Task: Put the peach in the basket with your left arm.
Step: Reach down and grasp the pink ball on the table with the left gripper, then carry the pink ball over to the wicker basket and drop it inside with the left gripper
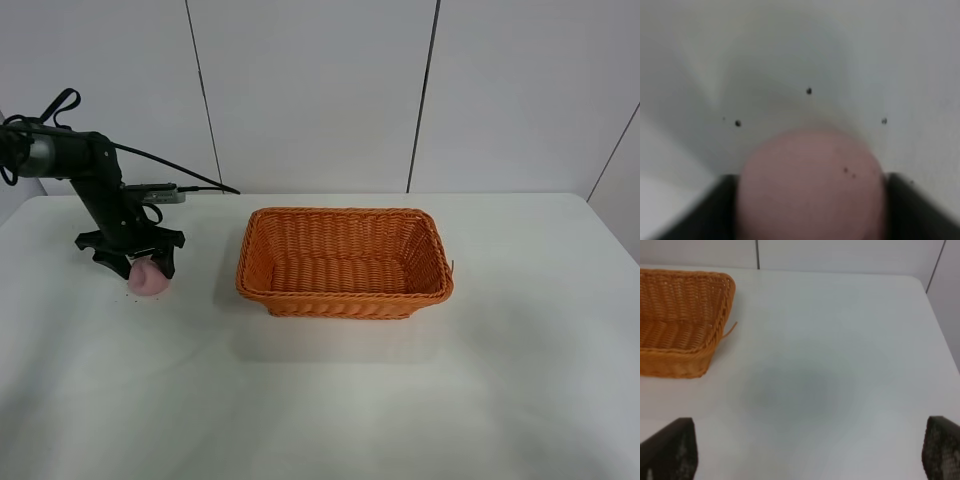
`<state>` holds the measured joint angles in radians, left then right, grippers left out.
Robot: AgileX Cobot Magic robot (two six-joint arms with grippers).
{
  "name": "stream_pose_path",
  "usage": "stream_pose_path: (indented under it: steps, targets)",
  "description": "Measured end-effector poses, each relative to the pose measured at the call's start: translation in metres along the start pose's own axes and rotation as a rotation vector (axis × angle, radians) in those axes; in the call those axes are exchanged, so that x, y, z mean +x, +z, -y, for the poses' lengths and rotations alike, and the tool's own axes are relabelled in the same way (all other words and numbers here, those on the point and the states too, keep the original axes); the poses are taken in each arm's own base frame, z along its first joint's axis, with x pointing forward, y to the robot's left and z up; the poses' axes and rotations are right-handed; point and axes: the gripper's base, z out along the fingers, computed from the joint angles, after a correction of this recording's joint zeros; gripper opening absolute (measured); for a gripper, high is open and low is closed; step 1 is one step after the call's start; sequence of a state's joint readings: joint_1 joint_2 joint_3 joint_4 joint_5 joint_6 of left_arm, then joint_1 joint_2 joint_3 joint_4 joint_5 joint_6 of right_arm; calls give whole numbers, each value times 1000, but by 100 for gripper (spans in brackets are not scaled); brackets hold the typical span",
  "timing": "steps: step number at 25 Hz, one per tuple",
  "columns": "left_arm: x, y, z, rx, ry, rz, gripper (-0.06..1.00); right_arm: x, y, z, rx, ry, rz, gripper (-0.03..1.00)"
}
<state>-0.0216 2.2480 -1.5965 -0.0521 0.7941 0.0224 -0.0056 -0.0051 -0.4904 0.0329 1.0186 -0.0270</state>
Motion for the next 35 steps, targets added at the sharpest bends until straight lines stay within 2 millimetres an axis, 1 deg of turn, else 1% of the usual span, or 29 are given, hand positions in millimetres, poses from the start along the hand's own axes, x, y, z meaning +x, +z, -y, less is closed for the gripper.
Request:
stream_pose_path:
  steps: [2,3,4,5,7,10,12,14,15,17,19,21,24,27,28,30,31,33,35]
  targets:
    - [1,-2,0,0,1,-11,28,0,0,0,0,0,0,69]
    - [1,-6,0,0,2,-5,20,0,0,0,0,0,0,69]
    - [0,-14,1,-5,2,7,14,0,0,0,0,0,0,69]
    - [-1,-24,1,-9,-1,19,11,0,0,0,0,0,0,69]
    - [-4,-46,1,-23,4,39,8,0,0,0,0,0,0,69]
    - [-8,-95,5,-23,5,87,8,0,0,0,0,0,0,69]
    - [-10,-130,9,-7,6,134,8,0,0,0,0,0,0,69]
    - [-10,-156,17,10,16,155,8,0,0,0,0,0,0,69]
    - [-9,-166,25,23,24,160,8,0,0,0,0,0,0,69]
    - [-10,-178,44,50,58,189,8,0,0,0,0,0,0,69]
    - [-9,-186,74,77,120,218,8,0,0,0,0,0,0,69]
    - [-6,-189,106,101,191,232,8,0,0,0,0,0,0,69]
    - [2,-182,160,135,308,230,8,0,0,0,0,0,0,69]
    - [6,-162,208,155,405,210,8,0,0,0,0,0,0,69]
    - [8,-156,221,160,431,206,8,0,0,0,0,0,0,69]
    - [13,-139,249,168,486,189,8,0,0,0,0,0,0,69]
    - [16,-131,261,172,510,180,8,0,0,0,0,0,0,69]
    - [23,-110,281,169,547,145,8,0,0,0,0,0,0,69]
    - [31,-89,296,164,582,109,8,0,0,0,0,0,0,69]
